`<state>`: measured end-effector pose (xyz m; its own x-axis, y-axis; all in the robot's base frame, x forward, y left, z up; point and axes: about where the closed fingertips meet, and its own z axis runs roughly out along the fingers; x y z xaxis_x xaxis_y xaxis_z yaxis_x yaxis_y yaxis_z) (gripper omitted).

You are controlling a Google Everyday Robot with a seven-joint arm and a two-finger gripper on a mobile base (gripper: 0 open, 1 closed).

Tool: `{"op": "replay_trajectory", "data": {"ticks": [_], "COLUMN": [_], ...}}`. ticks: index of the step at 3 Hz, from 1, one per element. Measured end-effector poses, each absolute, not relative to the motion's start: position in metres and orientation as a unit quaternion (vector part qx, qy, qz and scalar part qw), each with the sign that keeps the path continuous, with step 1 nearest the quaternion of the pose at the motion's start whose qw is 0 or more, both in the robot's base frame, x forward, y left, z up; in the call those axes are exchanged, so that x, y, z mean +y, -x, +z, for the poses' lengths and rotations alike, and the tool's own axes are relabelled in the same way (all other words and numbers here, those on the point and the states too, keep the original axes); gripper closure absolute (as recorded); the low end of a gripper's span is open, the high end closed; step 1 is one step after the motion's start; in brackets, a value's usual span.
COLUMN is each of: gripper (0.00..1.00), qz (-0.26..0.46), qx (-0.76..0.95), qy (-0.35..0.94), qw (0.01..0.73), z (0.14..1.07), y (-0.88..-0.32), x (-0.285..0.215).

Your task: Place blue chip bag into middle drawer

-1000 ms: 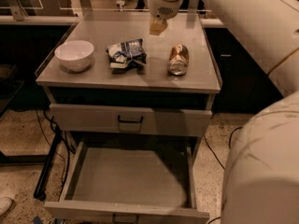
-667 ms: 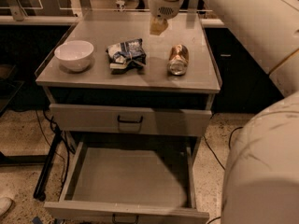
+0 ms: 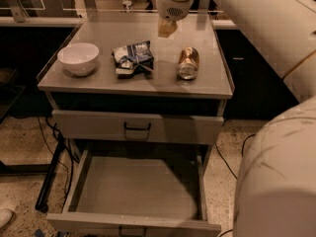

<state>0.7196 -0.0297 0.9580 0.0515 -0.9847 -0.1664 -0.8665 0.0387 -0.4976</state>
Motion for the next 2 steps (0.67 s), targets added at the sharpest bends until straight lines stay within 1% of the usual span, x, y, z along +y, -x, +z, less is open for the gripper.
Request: {"op": "replay_trajectory", "data": {"ticks": [1, 2], "gripper": [0.18, 0.00], "qz": [-0.121, -0.121], "qx": [0.678, 0.678], "qy": [0.683, 0.683], "qw": [0.244, 0.244], "z": [0.9580, 0.9580], "y": [-0.7196, -0.7196], "x": [-0.0297, -0.0297]}}
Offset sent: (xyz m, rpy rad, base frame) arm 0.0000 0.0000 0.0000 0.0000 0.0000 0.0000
